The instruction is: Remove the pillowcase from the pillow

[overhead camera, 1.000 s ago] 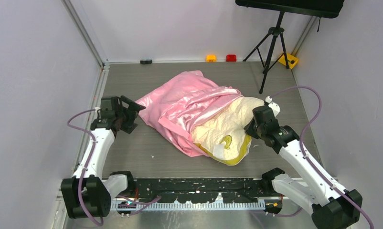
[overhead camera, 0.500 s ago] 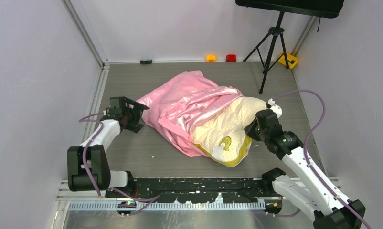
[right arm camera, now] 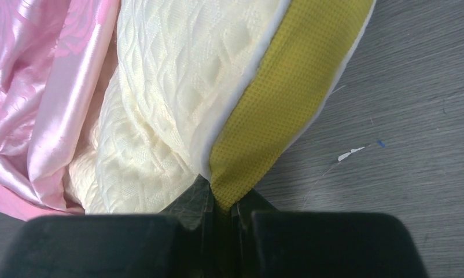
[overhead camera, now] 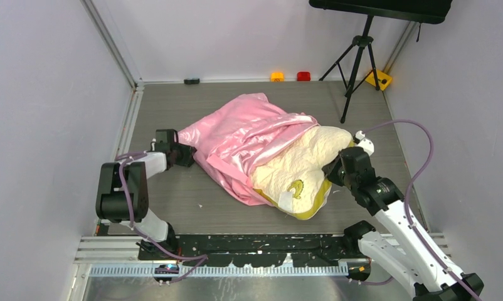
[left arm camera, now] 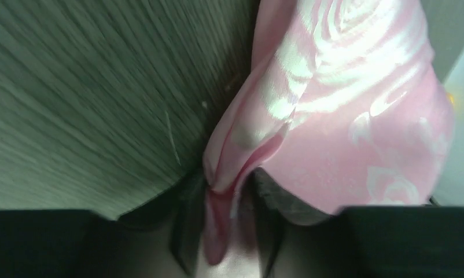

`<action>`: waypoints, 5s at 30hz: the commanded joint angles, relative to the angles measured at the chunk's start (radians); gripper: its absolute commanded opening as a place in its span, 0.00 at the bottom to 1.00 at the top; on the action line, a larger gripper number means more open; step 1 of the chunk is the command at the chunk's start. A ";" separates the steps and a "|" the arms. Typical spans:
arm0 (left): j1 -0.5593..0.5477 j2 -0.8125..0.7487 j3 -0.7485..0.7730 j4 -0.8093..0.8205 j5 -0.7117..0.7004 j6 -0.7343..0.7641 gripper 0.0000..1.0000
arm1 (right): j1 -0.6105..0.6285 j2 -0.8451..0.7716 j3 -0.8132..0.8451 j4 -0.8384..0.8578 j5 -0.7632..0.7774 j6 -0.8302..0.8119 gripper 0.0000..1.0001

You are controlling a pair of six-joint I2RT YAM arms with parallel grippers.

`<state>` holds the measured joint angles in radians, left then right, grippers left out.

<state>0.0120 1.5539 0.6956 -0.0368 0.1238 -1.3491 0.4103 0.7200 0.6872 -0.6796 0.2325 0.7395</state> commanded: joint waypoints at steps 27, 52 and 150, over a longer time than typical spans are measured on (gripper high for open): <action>0.407 -0.264 0.234 -0.319 -0.282 0.184 0.00 | 0.000 -0.339 0.143 -0.225 0.793 0.152 0.00; 0.433 -0.515 0.223 -0.498 -0.695 0.180 0.00 | 0.001 -0.326 0.207 -0.366 1.069 0.236 0.00; -0.109 -0.079 0.188 -0.526 -0.245 0.676 0.80 | 0.244 0.514 0.334 0.188 0.296 -0.065 0.00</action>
<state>-0.1001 1.5417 0.8799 -0.5430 -0.0231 -0.6704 0.7624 1.5215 1.0676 -0.6125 0.4442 0.6086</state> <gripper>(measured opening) 0.795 0.047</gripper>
